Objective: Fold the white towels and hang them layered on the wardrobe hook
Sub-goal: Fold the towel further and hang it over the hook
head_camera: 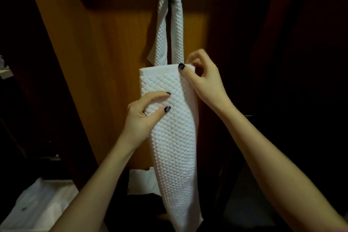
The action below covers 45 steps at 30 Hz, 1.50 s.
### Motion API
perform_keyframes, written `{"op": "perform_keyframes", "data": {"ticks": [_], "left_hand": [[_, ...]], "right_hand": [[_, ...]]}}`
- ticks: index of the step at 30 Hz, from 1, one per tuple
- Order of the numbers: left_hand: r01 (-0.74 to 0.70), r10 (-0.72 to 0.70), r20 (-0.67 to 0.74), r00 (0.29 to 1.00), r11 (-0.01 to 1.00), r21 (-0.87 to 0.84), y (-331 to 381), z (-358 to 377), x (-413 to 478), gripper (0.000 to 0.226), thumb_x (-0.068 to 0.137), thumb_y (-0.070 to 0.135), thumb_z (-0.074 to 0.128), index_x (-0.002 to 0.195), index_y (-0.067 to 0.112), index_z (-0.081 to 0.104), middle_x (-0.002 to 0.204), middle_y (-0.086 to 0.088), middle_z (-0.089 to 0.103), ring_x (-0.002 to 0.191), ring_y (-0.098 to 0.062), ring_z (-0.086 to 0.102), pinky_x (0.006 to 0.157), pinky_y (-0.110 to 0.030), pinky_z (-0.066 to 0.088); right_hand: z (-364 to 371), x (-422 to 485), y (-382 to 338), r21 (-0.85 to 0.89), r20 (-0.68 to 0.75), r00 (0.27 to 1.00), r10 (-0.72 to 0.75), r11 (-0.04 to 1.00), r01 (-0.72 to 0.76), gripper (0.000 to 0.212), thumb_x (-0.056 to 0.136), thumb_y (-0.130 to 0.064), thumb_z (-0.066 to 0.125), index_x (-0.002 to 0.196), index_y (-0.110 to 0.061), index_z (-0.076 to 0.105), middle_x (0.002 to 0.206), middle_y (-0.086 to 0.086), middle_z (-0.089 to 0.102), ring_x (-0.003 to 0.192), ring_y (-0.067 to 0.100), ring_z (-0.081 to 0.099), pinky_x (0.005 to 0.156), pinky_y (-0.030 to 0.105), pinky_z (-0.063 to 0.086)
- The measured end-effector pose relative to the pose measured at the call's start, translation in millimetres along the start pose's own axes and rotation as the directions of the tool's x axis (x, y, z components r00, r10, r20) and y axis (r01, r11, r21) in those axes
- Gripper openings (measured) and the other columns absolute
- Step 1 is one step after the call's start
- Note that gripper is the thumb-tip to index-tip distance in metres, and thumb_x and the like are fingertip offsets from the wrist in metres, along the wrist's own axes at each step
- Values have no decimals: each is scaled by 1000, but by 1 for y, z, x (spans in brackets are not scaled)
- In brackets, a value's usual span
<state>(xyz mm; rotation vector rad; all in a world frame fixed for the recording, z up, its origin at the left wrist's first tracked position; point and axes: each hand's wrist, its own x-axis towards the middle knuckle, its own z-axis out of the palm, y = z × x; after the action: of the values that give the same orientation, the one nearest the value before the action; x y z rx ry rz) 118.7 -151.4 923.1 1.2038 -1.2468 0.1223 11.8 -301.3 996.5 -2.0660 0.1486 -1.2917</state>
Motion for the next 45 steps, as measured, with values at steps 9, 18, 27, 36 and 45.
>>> {"op": "perform_keyframes", "data": {"ticks": [9, 18, 27, 36, 45], "left_hand": [[57, -60, -48, 997, 997, -54, 3, 26, 34, 37, 82, -3, 71, 102, 26, 63, 109, 17, 62, 105, 9, 58, 88, -10, 46], [117, -124, -84, 989, 990, -84, -6, 16, 36, 39, 83, -3, 71, 104, 30, 63, 114, 16, 62, 109, 5, 59, 84, -11, 49], [97, -97, -104, 990, 995, -11, -9, -5, 36, 36, 83, -2, 71, 109, 21, 62, 114, 17, 62, 110, 7, 58, 86, -10, 48], [224, -228, -46, 973, 972, -68, -15, -17, 38, 34, 83, -2, 71, 106, 22, 63, 112, 19, 63, 106, 0, 62, 85, -22, 55], [249, -272, -33, 962, 918, -309, -8, -15, 32, 36, 83, 2, 72, 101, 32, 66, 107, 10, 71, 101, -14, 69, 71, -29, 58]], "right_hand": [[7, -109, 63, 316, -111, 926, 360, 896, -311, 14, 91, -11, 67, 103, -16, 60, 96, -5, 65, 90, 3, 63, 80, 19, 49], [21, -132, 65, 262, -93, 914, 395, 895, -360, 38, 78, -42, 74, 108, -40, 52, 105, -19, 62, 101, 6, 62, 85, 20, 51], [35, -123, 55, 249, 100, 901, 423, 866, -434, 30, 83, -14, 76, 76, 3, 52, 77, 21, 54, 72, 21, 48, 69, 34, 39], [34, -122, 47, 85, 75, 934, 348, 931, -354, 32, 88, -13, 67, 66, -13, 44, 59, -6, 43, 58, 3, 39, 53, 20, 32], [25, -112, 56, 454, 207, 829, 520, 699, -552, 16, 86, -9, 72, 97, -3, 62, 69, 6, 68, 62, 15, 63, 59, 22, 48]]}}
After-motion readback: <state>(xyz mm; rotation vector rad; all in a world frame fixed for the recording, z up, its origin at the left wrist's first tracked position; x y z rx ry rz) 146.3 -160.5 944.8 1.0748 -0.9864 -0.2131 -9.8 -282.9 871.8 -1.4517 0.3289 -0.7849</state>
